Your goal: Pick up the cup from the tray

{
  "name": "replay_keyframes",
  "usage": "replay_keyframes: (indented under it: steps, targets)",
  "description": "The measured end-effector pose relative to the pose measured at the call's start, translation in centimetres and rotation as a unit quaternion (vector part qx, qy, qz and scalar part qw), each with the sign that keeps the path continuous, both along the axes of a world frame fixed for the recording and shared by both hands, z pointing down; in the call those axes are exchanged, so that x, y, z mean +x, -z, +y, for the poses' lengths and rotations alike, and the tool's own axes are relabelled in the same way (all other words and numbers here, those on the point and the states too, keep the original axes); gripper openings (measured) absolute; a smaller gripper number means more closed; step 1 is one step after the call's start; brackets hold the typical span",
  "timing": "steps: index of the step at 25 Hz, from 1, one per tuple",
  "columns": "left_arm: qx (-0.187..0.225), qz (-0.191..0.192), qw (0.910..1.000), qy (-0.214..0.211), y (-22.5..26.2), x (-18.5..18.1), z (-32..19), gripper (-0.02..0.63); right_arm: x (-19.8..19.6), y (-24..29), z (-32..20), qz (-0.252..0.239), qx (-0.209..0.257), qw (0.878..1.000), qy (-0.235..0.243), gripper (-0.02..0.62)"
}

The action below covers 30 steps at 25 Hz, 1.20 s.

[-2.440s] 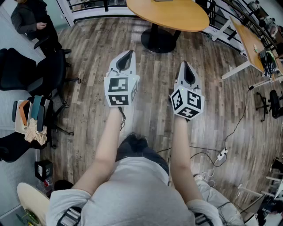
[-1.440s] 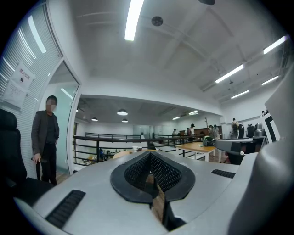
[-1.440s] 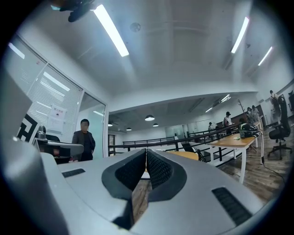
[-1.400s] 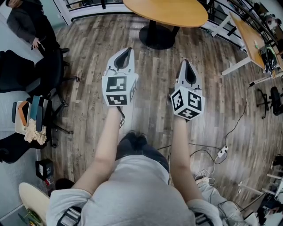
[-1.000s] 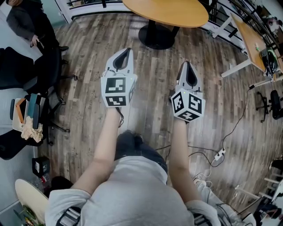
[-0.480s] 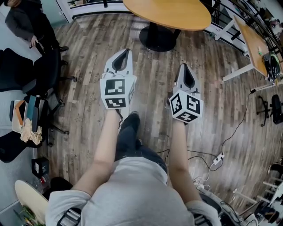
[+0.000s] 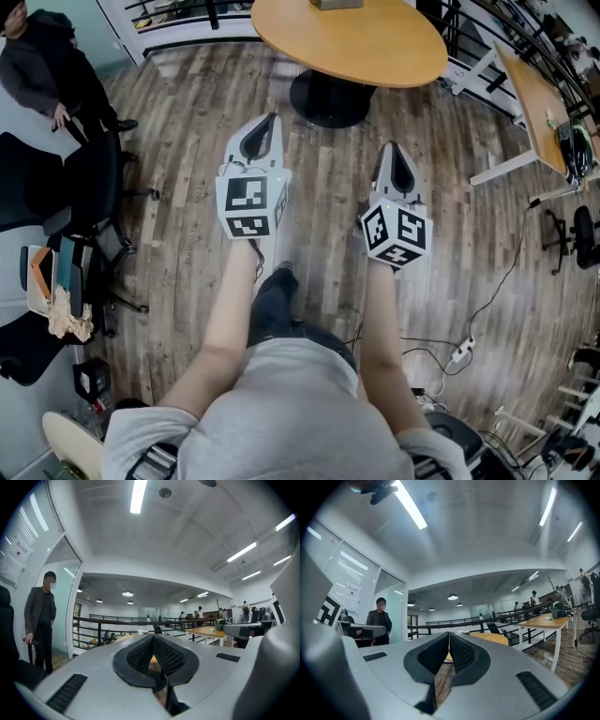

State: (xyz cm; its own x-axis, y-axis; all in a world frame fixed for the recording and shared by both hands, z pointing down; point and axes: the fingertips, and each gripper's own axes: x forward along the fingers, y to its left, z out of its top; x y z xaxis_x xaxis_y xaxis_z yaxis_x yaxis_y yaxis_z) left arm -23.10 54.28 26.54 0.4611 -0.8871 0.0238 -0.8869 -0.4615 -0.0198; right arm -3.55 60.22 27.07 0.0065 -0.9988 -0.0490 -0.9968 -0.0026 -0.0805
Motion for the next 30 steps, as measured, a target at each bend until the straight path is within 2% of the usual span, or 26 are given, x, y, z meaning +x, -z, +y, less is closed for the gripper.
replay_keyframes:
  steps: [10,21,30]
  targets:
    - [0.001,0.001,0.9997,-0.025,0.0,1.6,-9.4,0.008,0.9,0.0,-8.5,0.008,-0.001,1.000,-0.018,0.008]
    - [-0.026,-0.001,0.9994,-0.022,-2.4,2.6,-15.6,0.008,2.1,-1.7,-14.2,0.011,-0.021,1.000,-0.014,0.008]
    - [-0.021,-0.005,0.9997,-0.013,-2.4,7.0,-22.5,0.008,6.1,-1.7,-21.9,0.011,-0.014,1.000,0.004,0.008]
